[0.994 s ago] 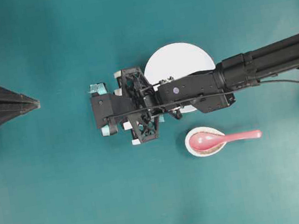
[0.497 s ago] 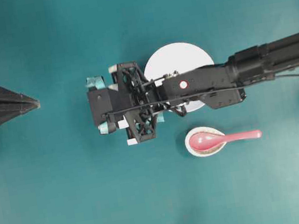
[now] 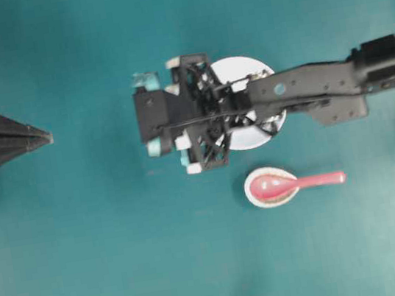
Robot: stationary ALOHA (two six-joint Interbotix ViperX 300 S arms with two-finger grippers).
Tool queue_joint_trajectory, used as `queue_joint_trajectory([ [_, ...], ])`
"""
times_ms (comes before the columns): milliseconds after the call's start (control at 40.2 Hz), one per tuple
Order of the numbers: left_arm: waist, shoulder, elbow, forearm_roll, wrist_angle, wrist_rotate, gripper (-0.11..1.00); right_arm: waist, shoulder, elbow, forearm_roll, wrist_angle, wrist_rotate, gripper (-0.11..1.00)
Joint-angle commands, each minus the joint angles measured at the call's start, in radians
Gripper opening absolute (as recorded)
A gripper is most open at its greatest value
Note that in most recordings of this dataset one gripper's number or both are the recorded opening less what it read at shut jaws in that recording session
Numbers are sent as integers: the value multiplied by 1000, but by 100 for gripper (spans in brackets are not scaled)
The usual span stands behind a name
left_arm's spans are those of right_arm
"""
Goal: Scoop the yellow hexagonal prism block from the bowl with a spoon using the right arm.
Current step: 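Carry the yellow block over the bowl and release it inside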
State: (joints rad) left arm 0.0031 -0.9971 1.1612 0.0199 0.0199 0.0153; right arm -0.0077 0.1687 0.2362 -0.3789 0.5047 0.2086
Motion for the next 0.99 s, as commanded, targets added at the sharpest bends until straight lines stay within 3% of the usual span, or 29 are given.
queue_joint_trajectory([
  [0, 3, 5, -25, 2, -5, 0, -1, -3, -69, 31, -3, 2, 2, 32],
  [323, 3, 3, -25, 2, -6, 0, -1, -28, -178, 206, 2, -14, 74, 32],
  [671, 3, 5, -25, 2, -8, -6, -1, -44, -258, 319, 2, -153, 161, 32],
  [969, 3, 5, -25, 2, -6, -6, -1, -44, -259, 321, 6, -170, 178, 57],
])
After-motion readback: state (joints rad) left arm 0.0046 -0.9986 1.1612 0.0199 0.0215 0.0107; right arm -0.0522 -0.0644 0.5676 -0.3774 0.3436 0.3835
